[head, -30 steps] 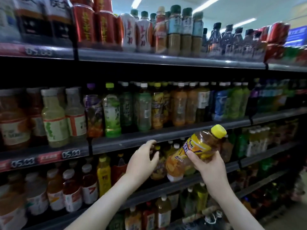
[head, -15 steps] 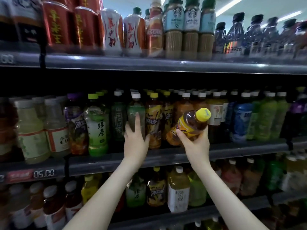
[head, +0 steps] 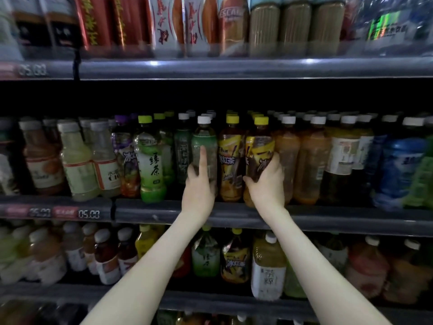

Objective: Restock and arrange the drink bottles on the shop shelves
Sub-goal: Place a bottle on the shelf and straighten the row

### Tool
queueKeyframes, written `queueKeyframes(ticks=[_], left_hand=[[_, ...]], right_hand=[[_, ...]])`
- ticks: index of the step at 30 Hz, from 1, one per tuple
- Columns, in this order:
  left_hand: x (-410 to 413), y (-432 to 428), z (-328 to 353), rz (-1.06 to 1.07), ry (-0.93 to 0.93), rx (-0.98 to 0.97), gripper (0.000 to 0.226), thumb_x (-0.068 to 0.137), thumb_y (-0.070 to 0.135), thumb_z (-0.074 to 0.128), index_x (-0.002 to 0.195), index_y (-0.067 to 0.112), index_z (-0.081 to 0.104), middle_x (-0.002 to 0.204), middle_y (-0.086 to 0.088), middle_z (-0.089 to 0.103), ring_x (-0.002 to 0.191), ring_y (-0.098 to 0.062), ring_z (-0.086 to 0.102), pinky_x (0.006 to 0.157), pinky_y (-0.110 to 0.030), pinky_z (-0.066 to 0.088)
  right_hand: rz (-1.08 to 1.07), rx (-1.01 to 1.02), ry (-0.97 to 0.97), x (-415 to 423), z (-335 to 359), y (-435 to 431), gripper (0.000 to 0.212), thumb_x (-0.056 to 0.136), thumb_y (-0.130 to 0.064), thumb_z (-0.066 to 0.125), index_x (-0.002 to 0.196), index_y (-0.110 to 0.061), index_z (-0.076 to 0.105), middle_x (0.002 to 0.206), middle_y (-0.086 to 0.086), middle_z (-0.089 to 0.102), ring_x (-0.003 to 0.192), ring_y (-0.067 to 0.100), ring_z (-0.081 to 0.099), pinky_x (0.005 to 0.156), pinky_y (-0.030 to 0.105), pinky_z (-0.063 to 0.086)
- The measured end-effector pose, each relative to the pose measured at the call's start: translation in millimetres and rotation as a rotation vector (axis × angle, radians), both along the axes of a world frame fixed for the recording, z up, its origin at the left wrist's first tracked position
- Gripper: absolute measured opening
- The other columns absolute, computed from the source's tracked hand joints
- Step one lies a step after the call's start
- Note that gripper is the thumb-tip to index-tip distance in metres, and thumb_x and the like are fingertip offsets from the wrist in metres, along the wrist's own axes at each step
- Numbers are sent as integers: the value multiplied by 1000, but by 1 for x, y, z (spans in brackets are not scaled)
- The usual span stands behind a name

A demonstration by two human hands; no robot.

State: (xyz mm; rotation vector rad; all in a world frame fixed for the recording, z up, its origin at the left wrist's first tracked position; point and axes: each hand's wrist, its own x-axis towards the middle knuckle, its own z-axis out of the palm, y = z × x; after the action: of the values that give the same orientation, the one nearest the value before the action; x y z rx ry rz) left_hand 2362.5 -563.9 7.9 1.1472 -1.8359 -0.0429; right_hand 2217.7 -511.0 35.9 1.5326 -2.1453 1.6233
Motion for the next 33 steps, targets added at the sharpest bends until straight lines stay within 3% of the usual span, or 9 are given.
queueKeyframes(ticks=[3, 6, 11, 17, 20, 22, 25, 27, 33], left_hand=[[0, 0, -2, 18, -30, -6, 102, 96, 21, 52, 128, 53, -39, 149, -28, 24, 104, -40, 58, 77, -42, 54], [-4, 3, -11, 55, -49, 9, 102, 95, 19, 53, 131, 50, -37, 149, -27, 22, 110, -42, 54, 78, -41, 53], [-12, 20, -32, 100, -52, 1, 76, 97, 20, 48, 152, 27, -4, 151, -28, 19, 132, -44, 33, 97, -46, 43], [-6, 52, -87, -41, -161, -142, 67, 91, 12, 57, 150, 13, 25, 152, -24, 21, 142, -37, 19, 115, -53, 21], [6, 67, -126, -113, -196, -133, 64, 89, 10, 60, 146, 9, 32, 151, -22, 22, 141, -34, 20, 114, -47, 23], [13, 76, -152, -137, -220, -72, 61, 87, 8, 61, 143, 8, 37, 149, -22, 27, 138, -33, 25, 112, -44, 28], [22, 90, -185, -173, -284, 47, 59, 87, 10, 58, 142, 8, 37, 147, -20, 32, 135, -30, 30, 110, -42, 33], [26, 96, -198, -183, -310, 100, 57, 88, 10, 58, 141, 6, 38, 146, -18, 35, 134, -29, 33, 109, -41, 35], [38, 108, -210, -179, -347, 186, 50, 90, 11, 57, 138, 3, 43, 143, -16, 41, 132, -28, 39, 108, -33, 32]], right_hand=[[-4, 20, 37, 3, -13, 3, 93, 88, -24, 67, 152, -11, 0, 153, 14, 23, 144, 30, 15, 109, 39, 33], [-13, 57, 73, 2, -24, 6, 92, 89, -27, 65, 152, -10, 0, 149, 14, 28, 138, 29, 26, 104, 38, 38], [-88, 59, 208, 0, -30, 5, 87, 87, -35, 66, 149, -2, 14, 139, 18, 39, 128, 31, 38, 101, 38, 38], [-64, -301, 344, -23, -110, 48, 28, 93, -22, 50, 108, 1, 55, 95, 14, 57, 88, 26, 53, 75, 35, 47], [5, -70, 448, -46, -175, 65, 29, 91, -22, 46, 102, 1, 60, 92, 13, 57, 84, 28, 55, 72, 35, 47], [3, 249, 423, -57, -200, 63, 38, 92, -24, 49, 120, 0, 55, 107, 19, 56, 96, 36, 55, 78, 42, 47], [29, 590, 330, -62, -207, 49, 66, 98, -38, 45, 150, -8, 17, 141, 18, 37, 125, 34, 34, 97, 42, 39], [34, 613, 287, -62, -201, 39, 73, 97, -42, 44, 151, -8, 9, 146, 17, 32, 130, 35, 29, 99, 42, 37], [100, 519, 141, -67, -183, 19, 51, 94, -41, 53, 136, -17, 38, 134, 17, 40, 126, 35, 38, 90, 41, 42]])
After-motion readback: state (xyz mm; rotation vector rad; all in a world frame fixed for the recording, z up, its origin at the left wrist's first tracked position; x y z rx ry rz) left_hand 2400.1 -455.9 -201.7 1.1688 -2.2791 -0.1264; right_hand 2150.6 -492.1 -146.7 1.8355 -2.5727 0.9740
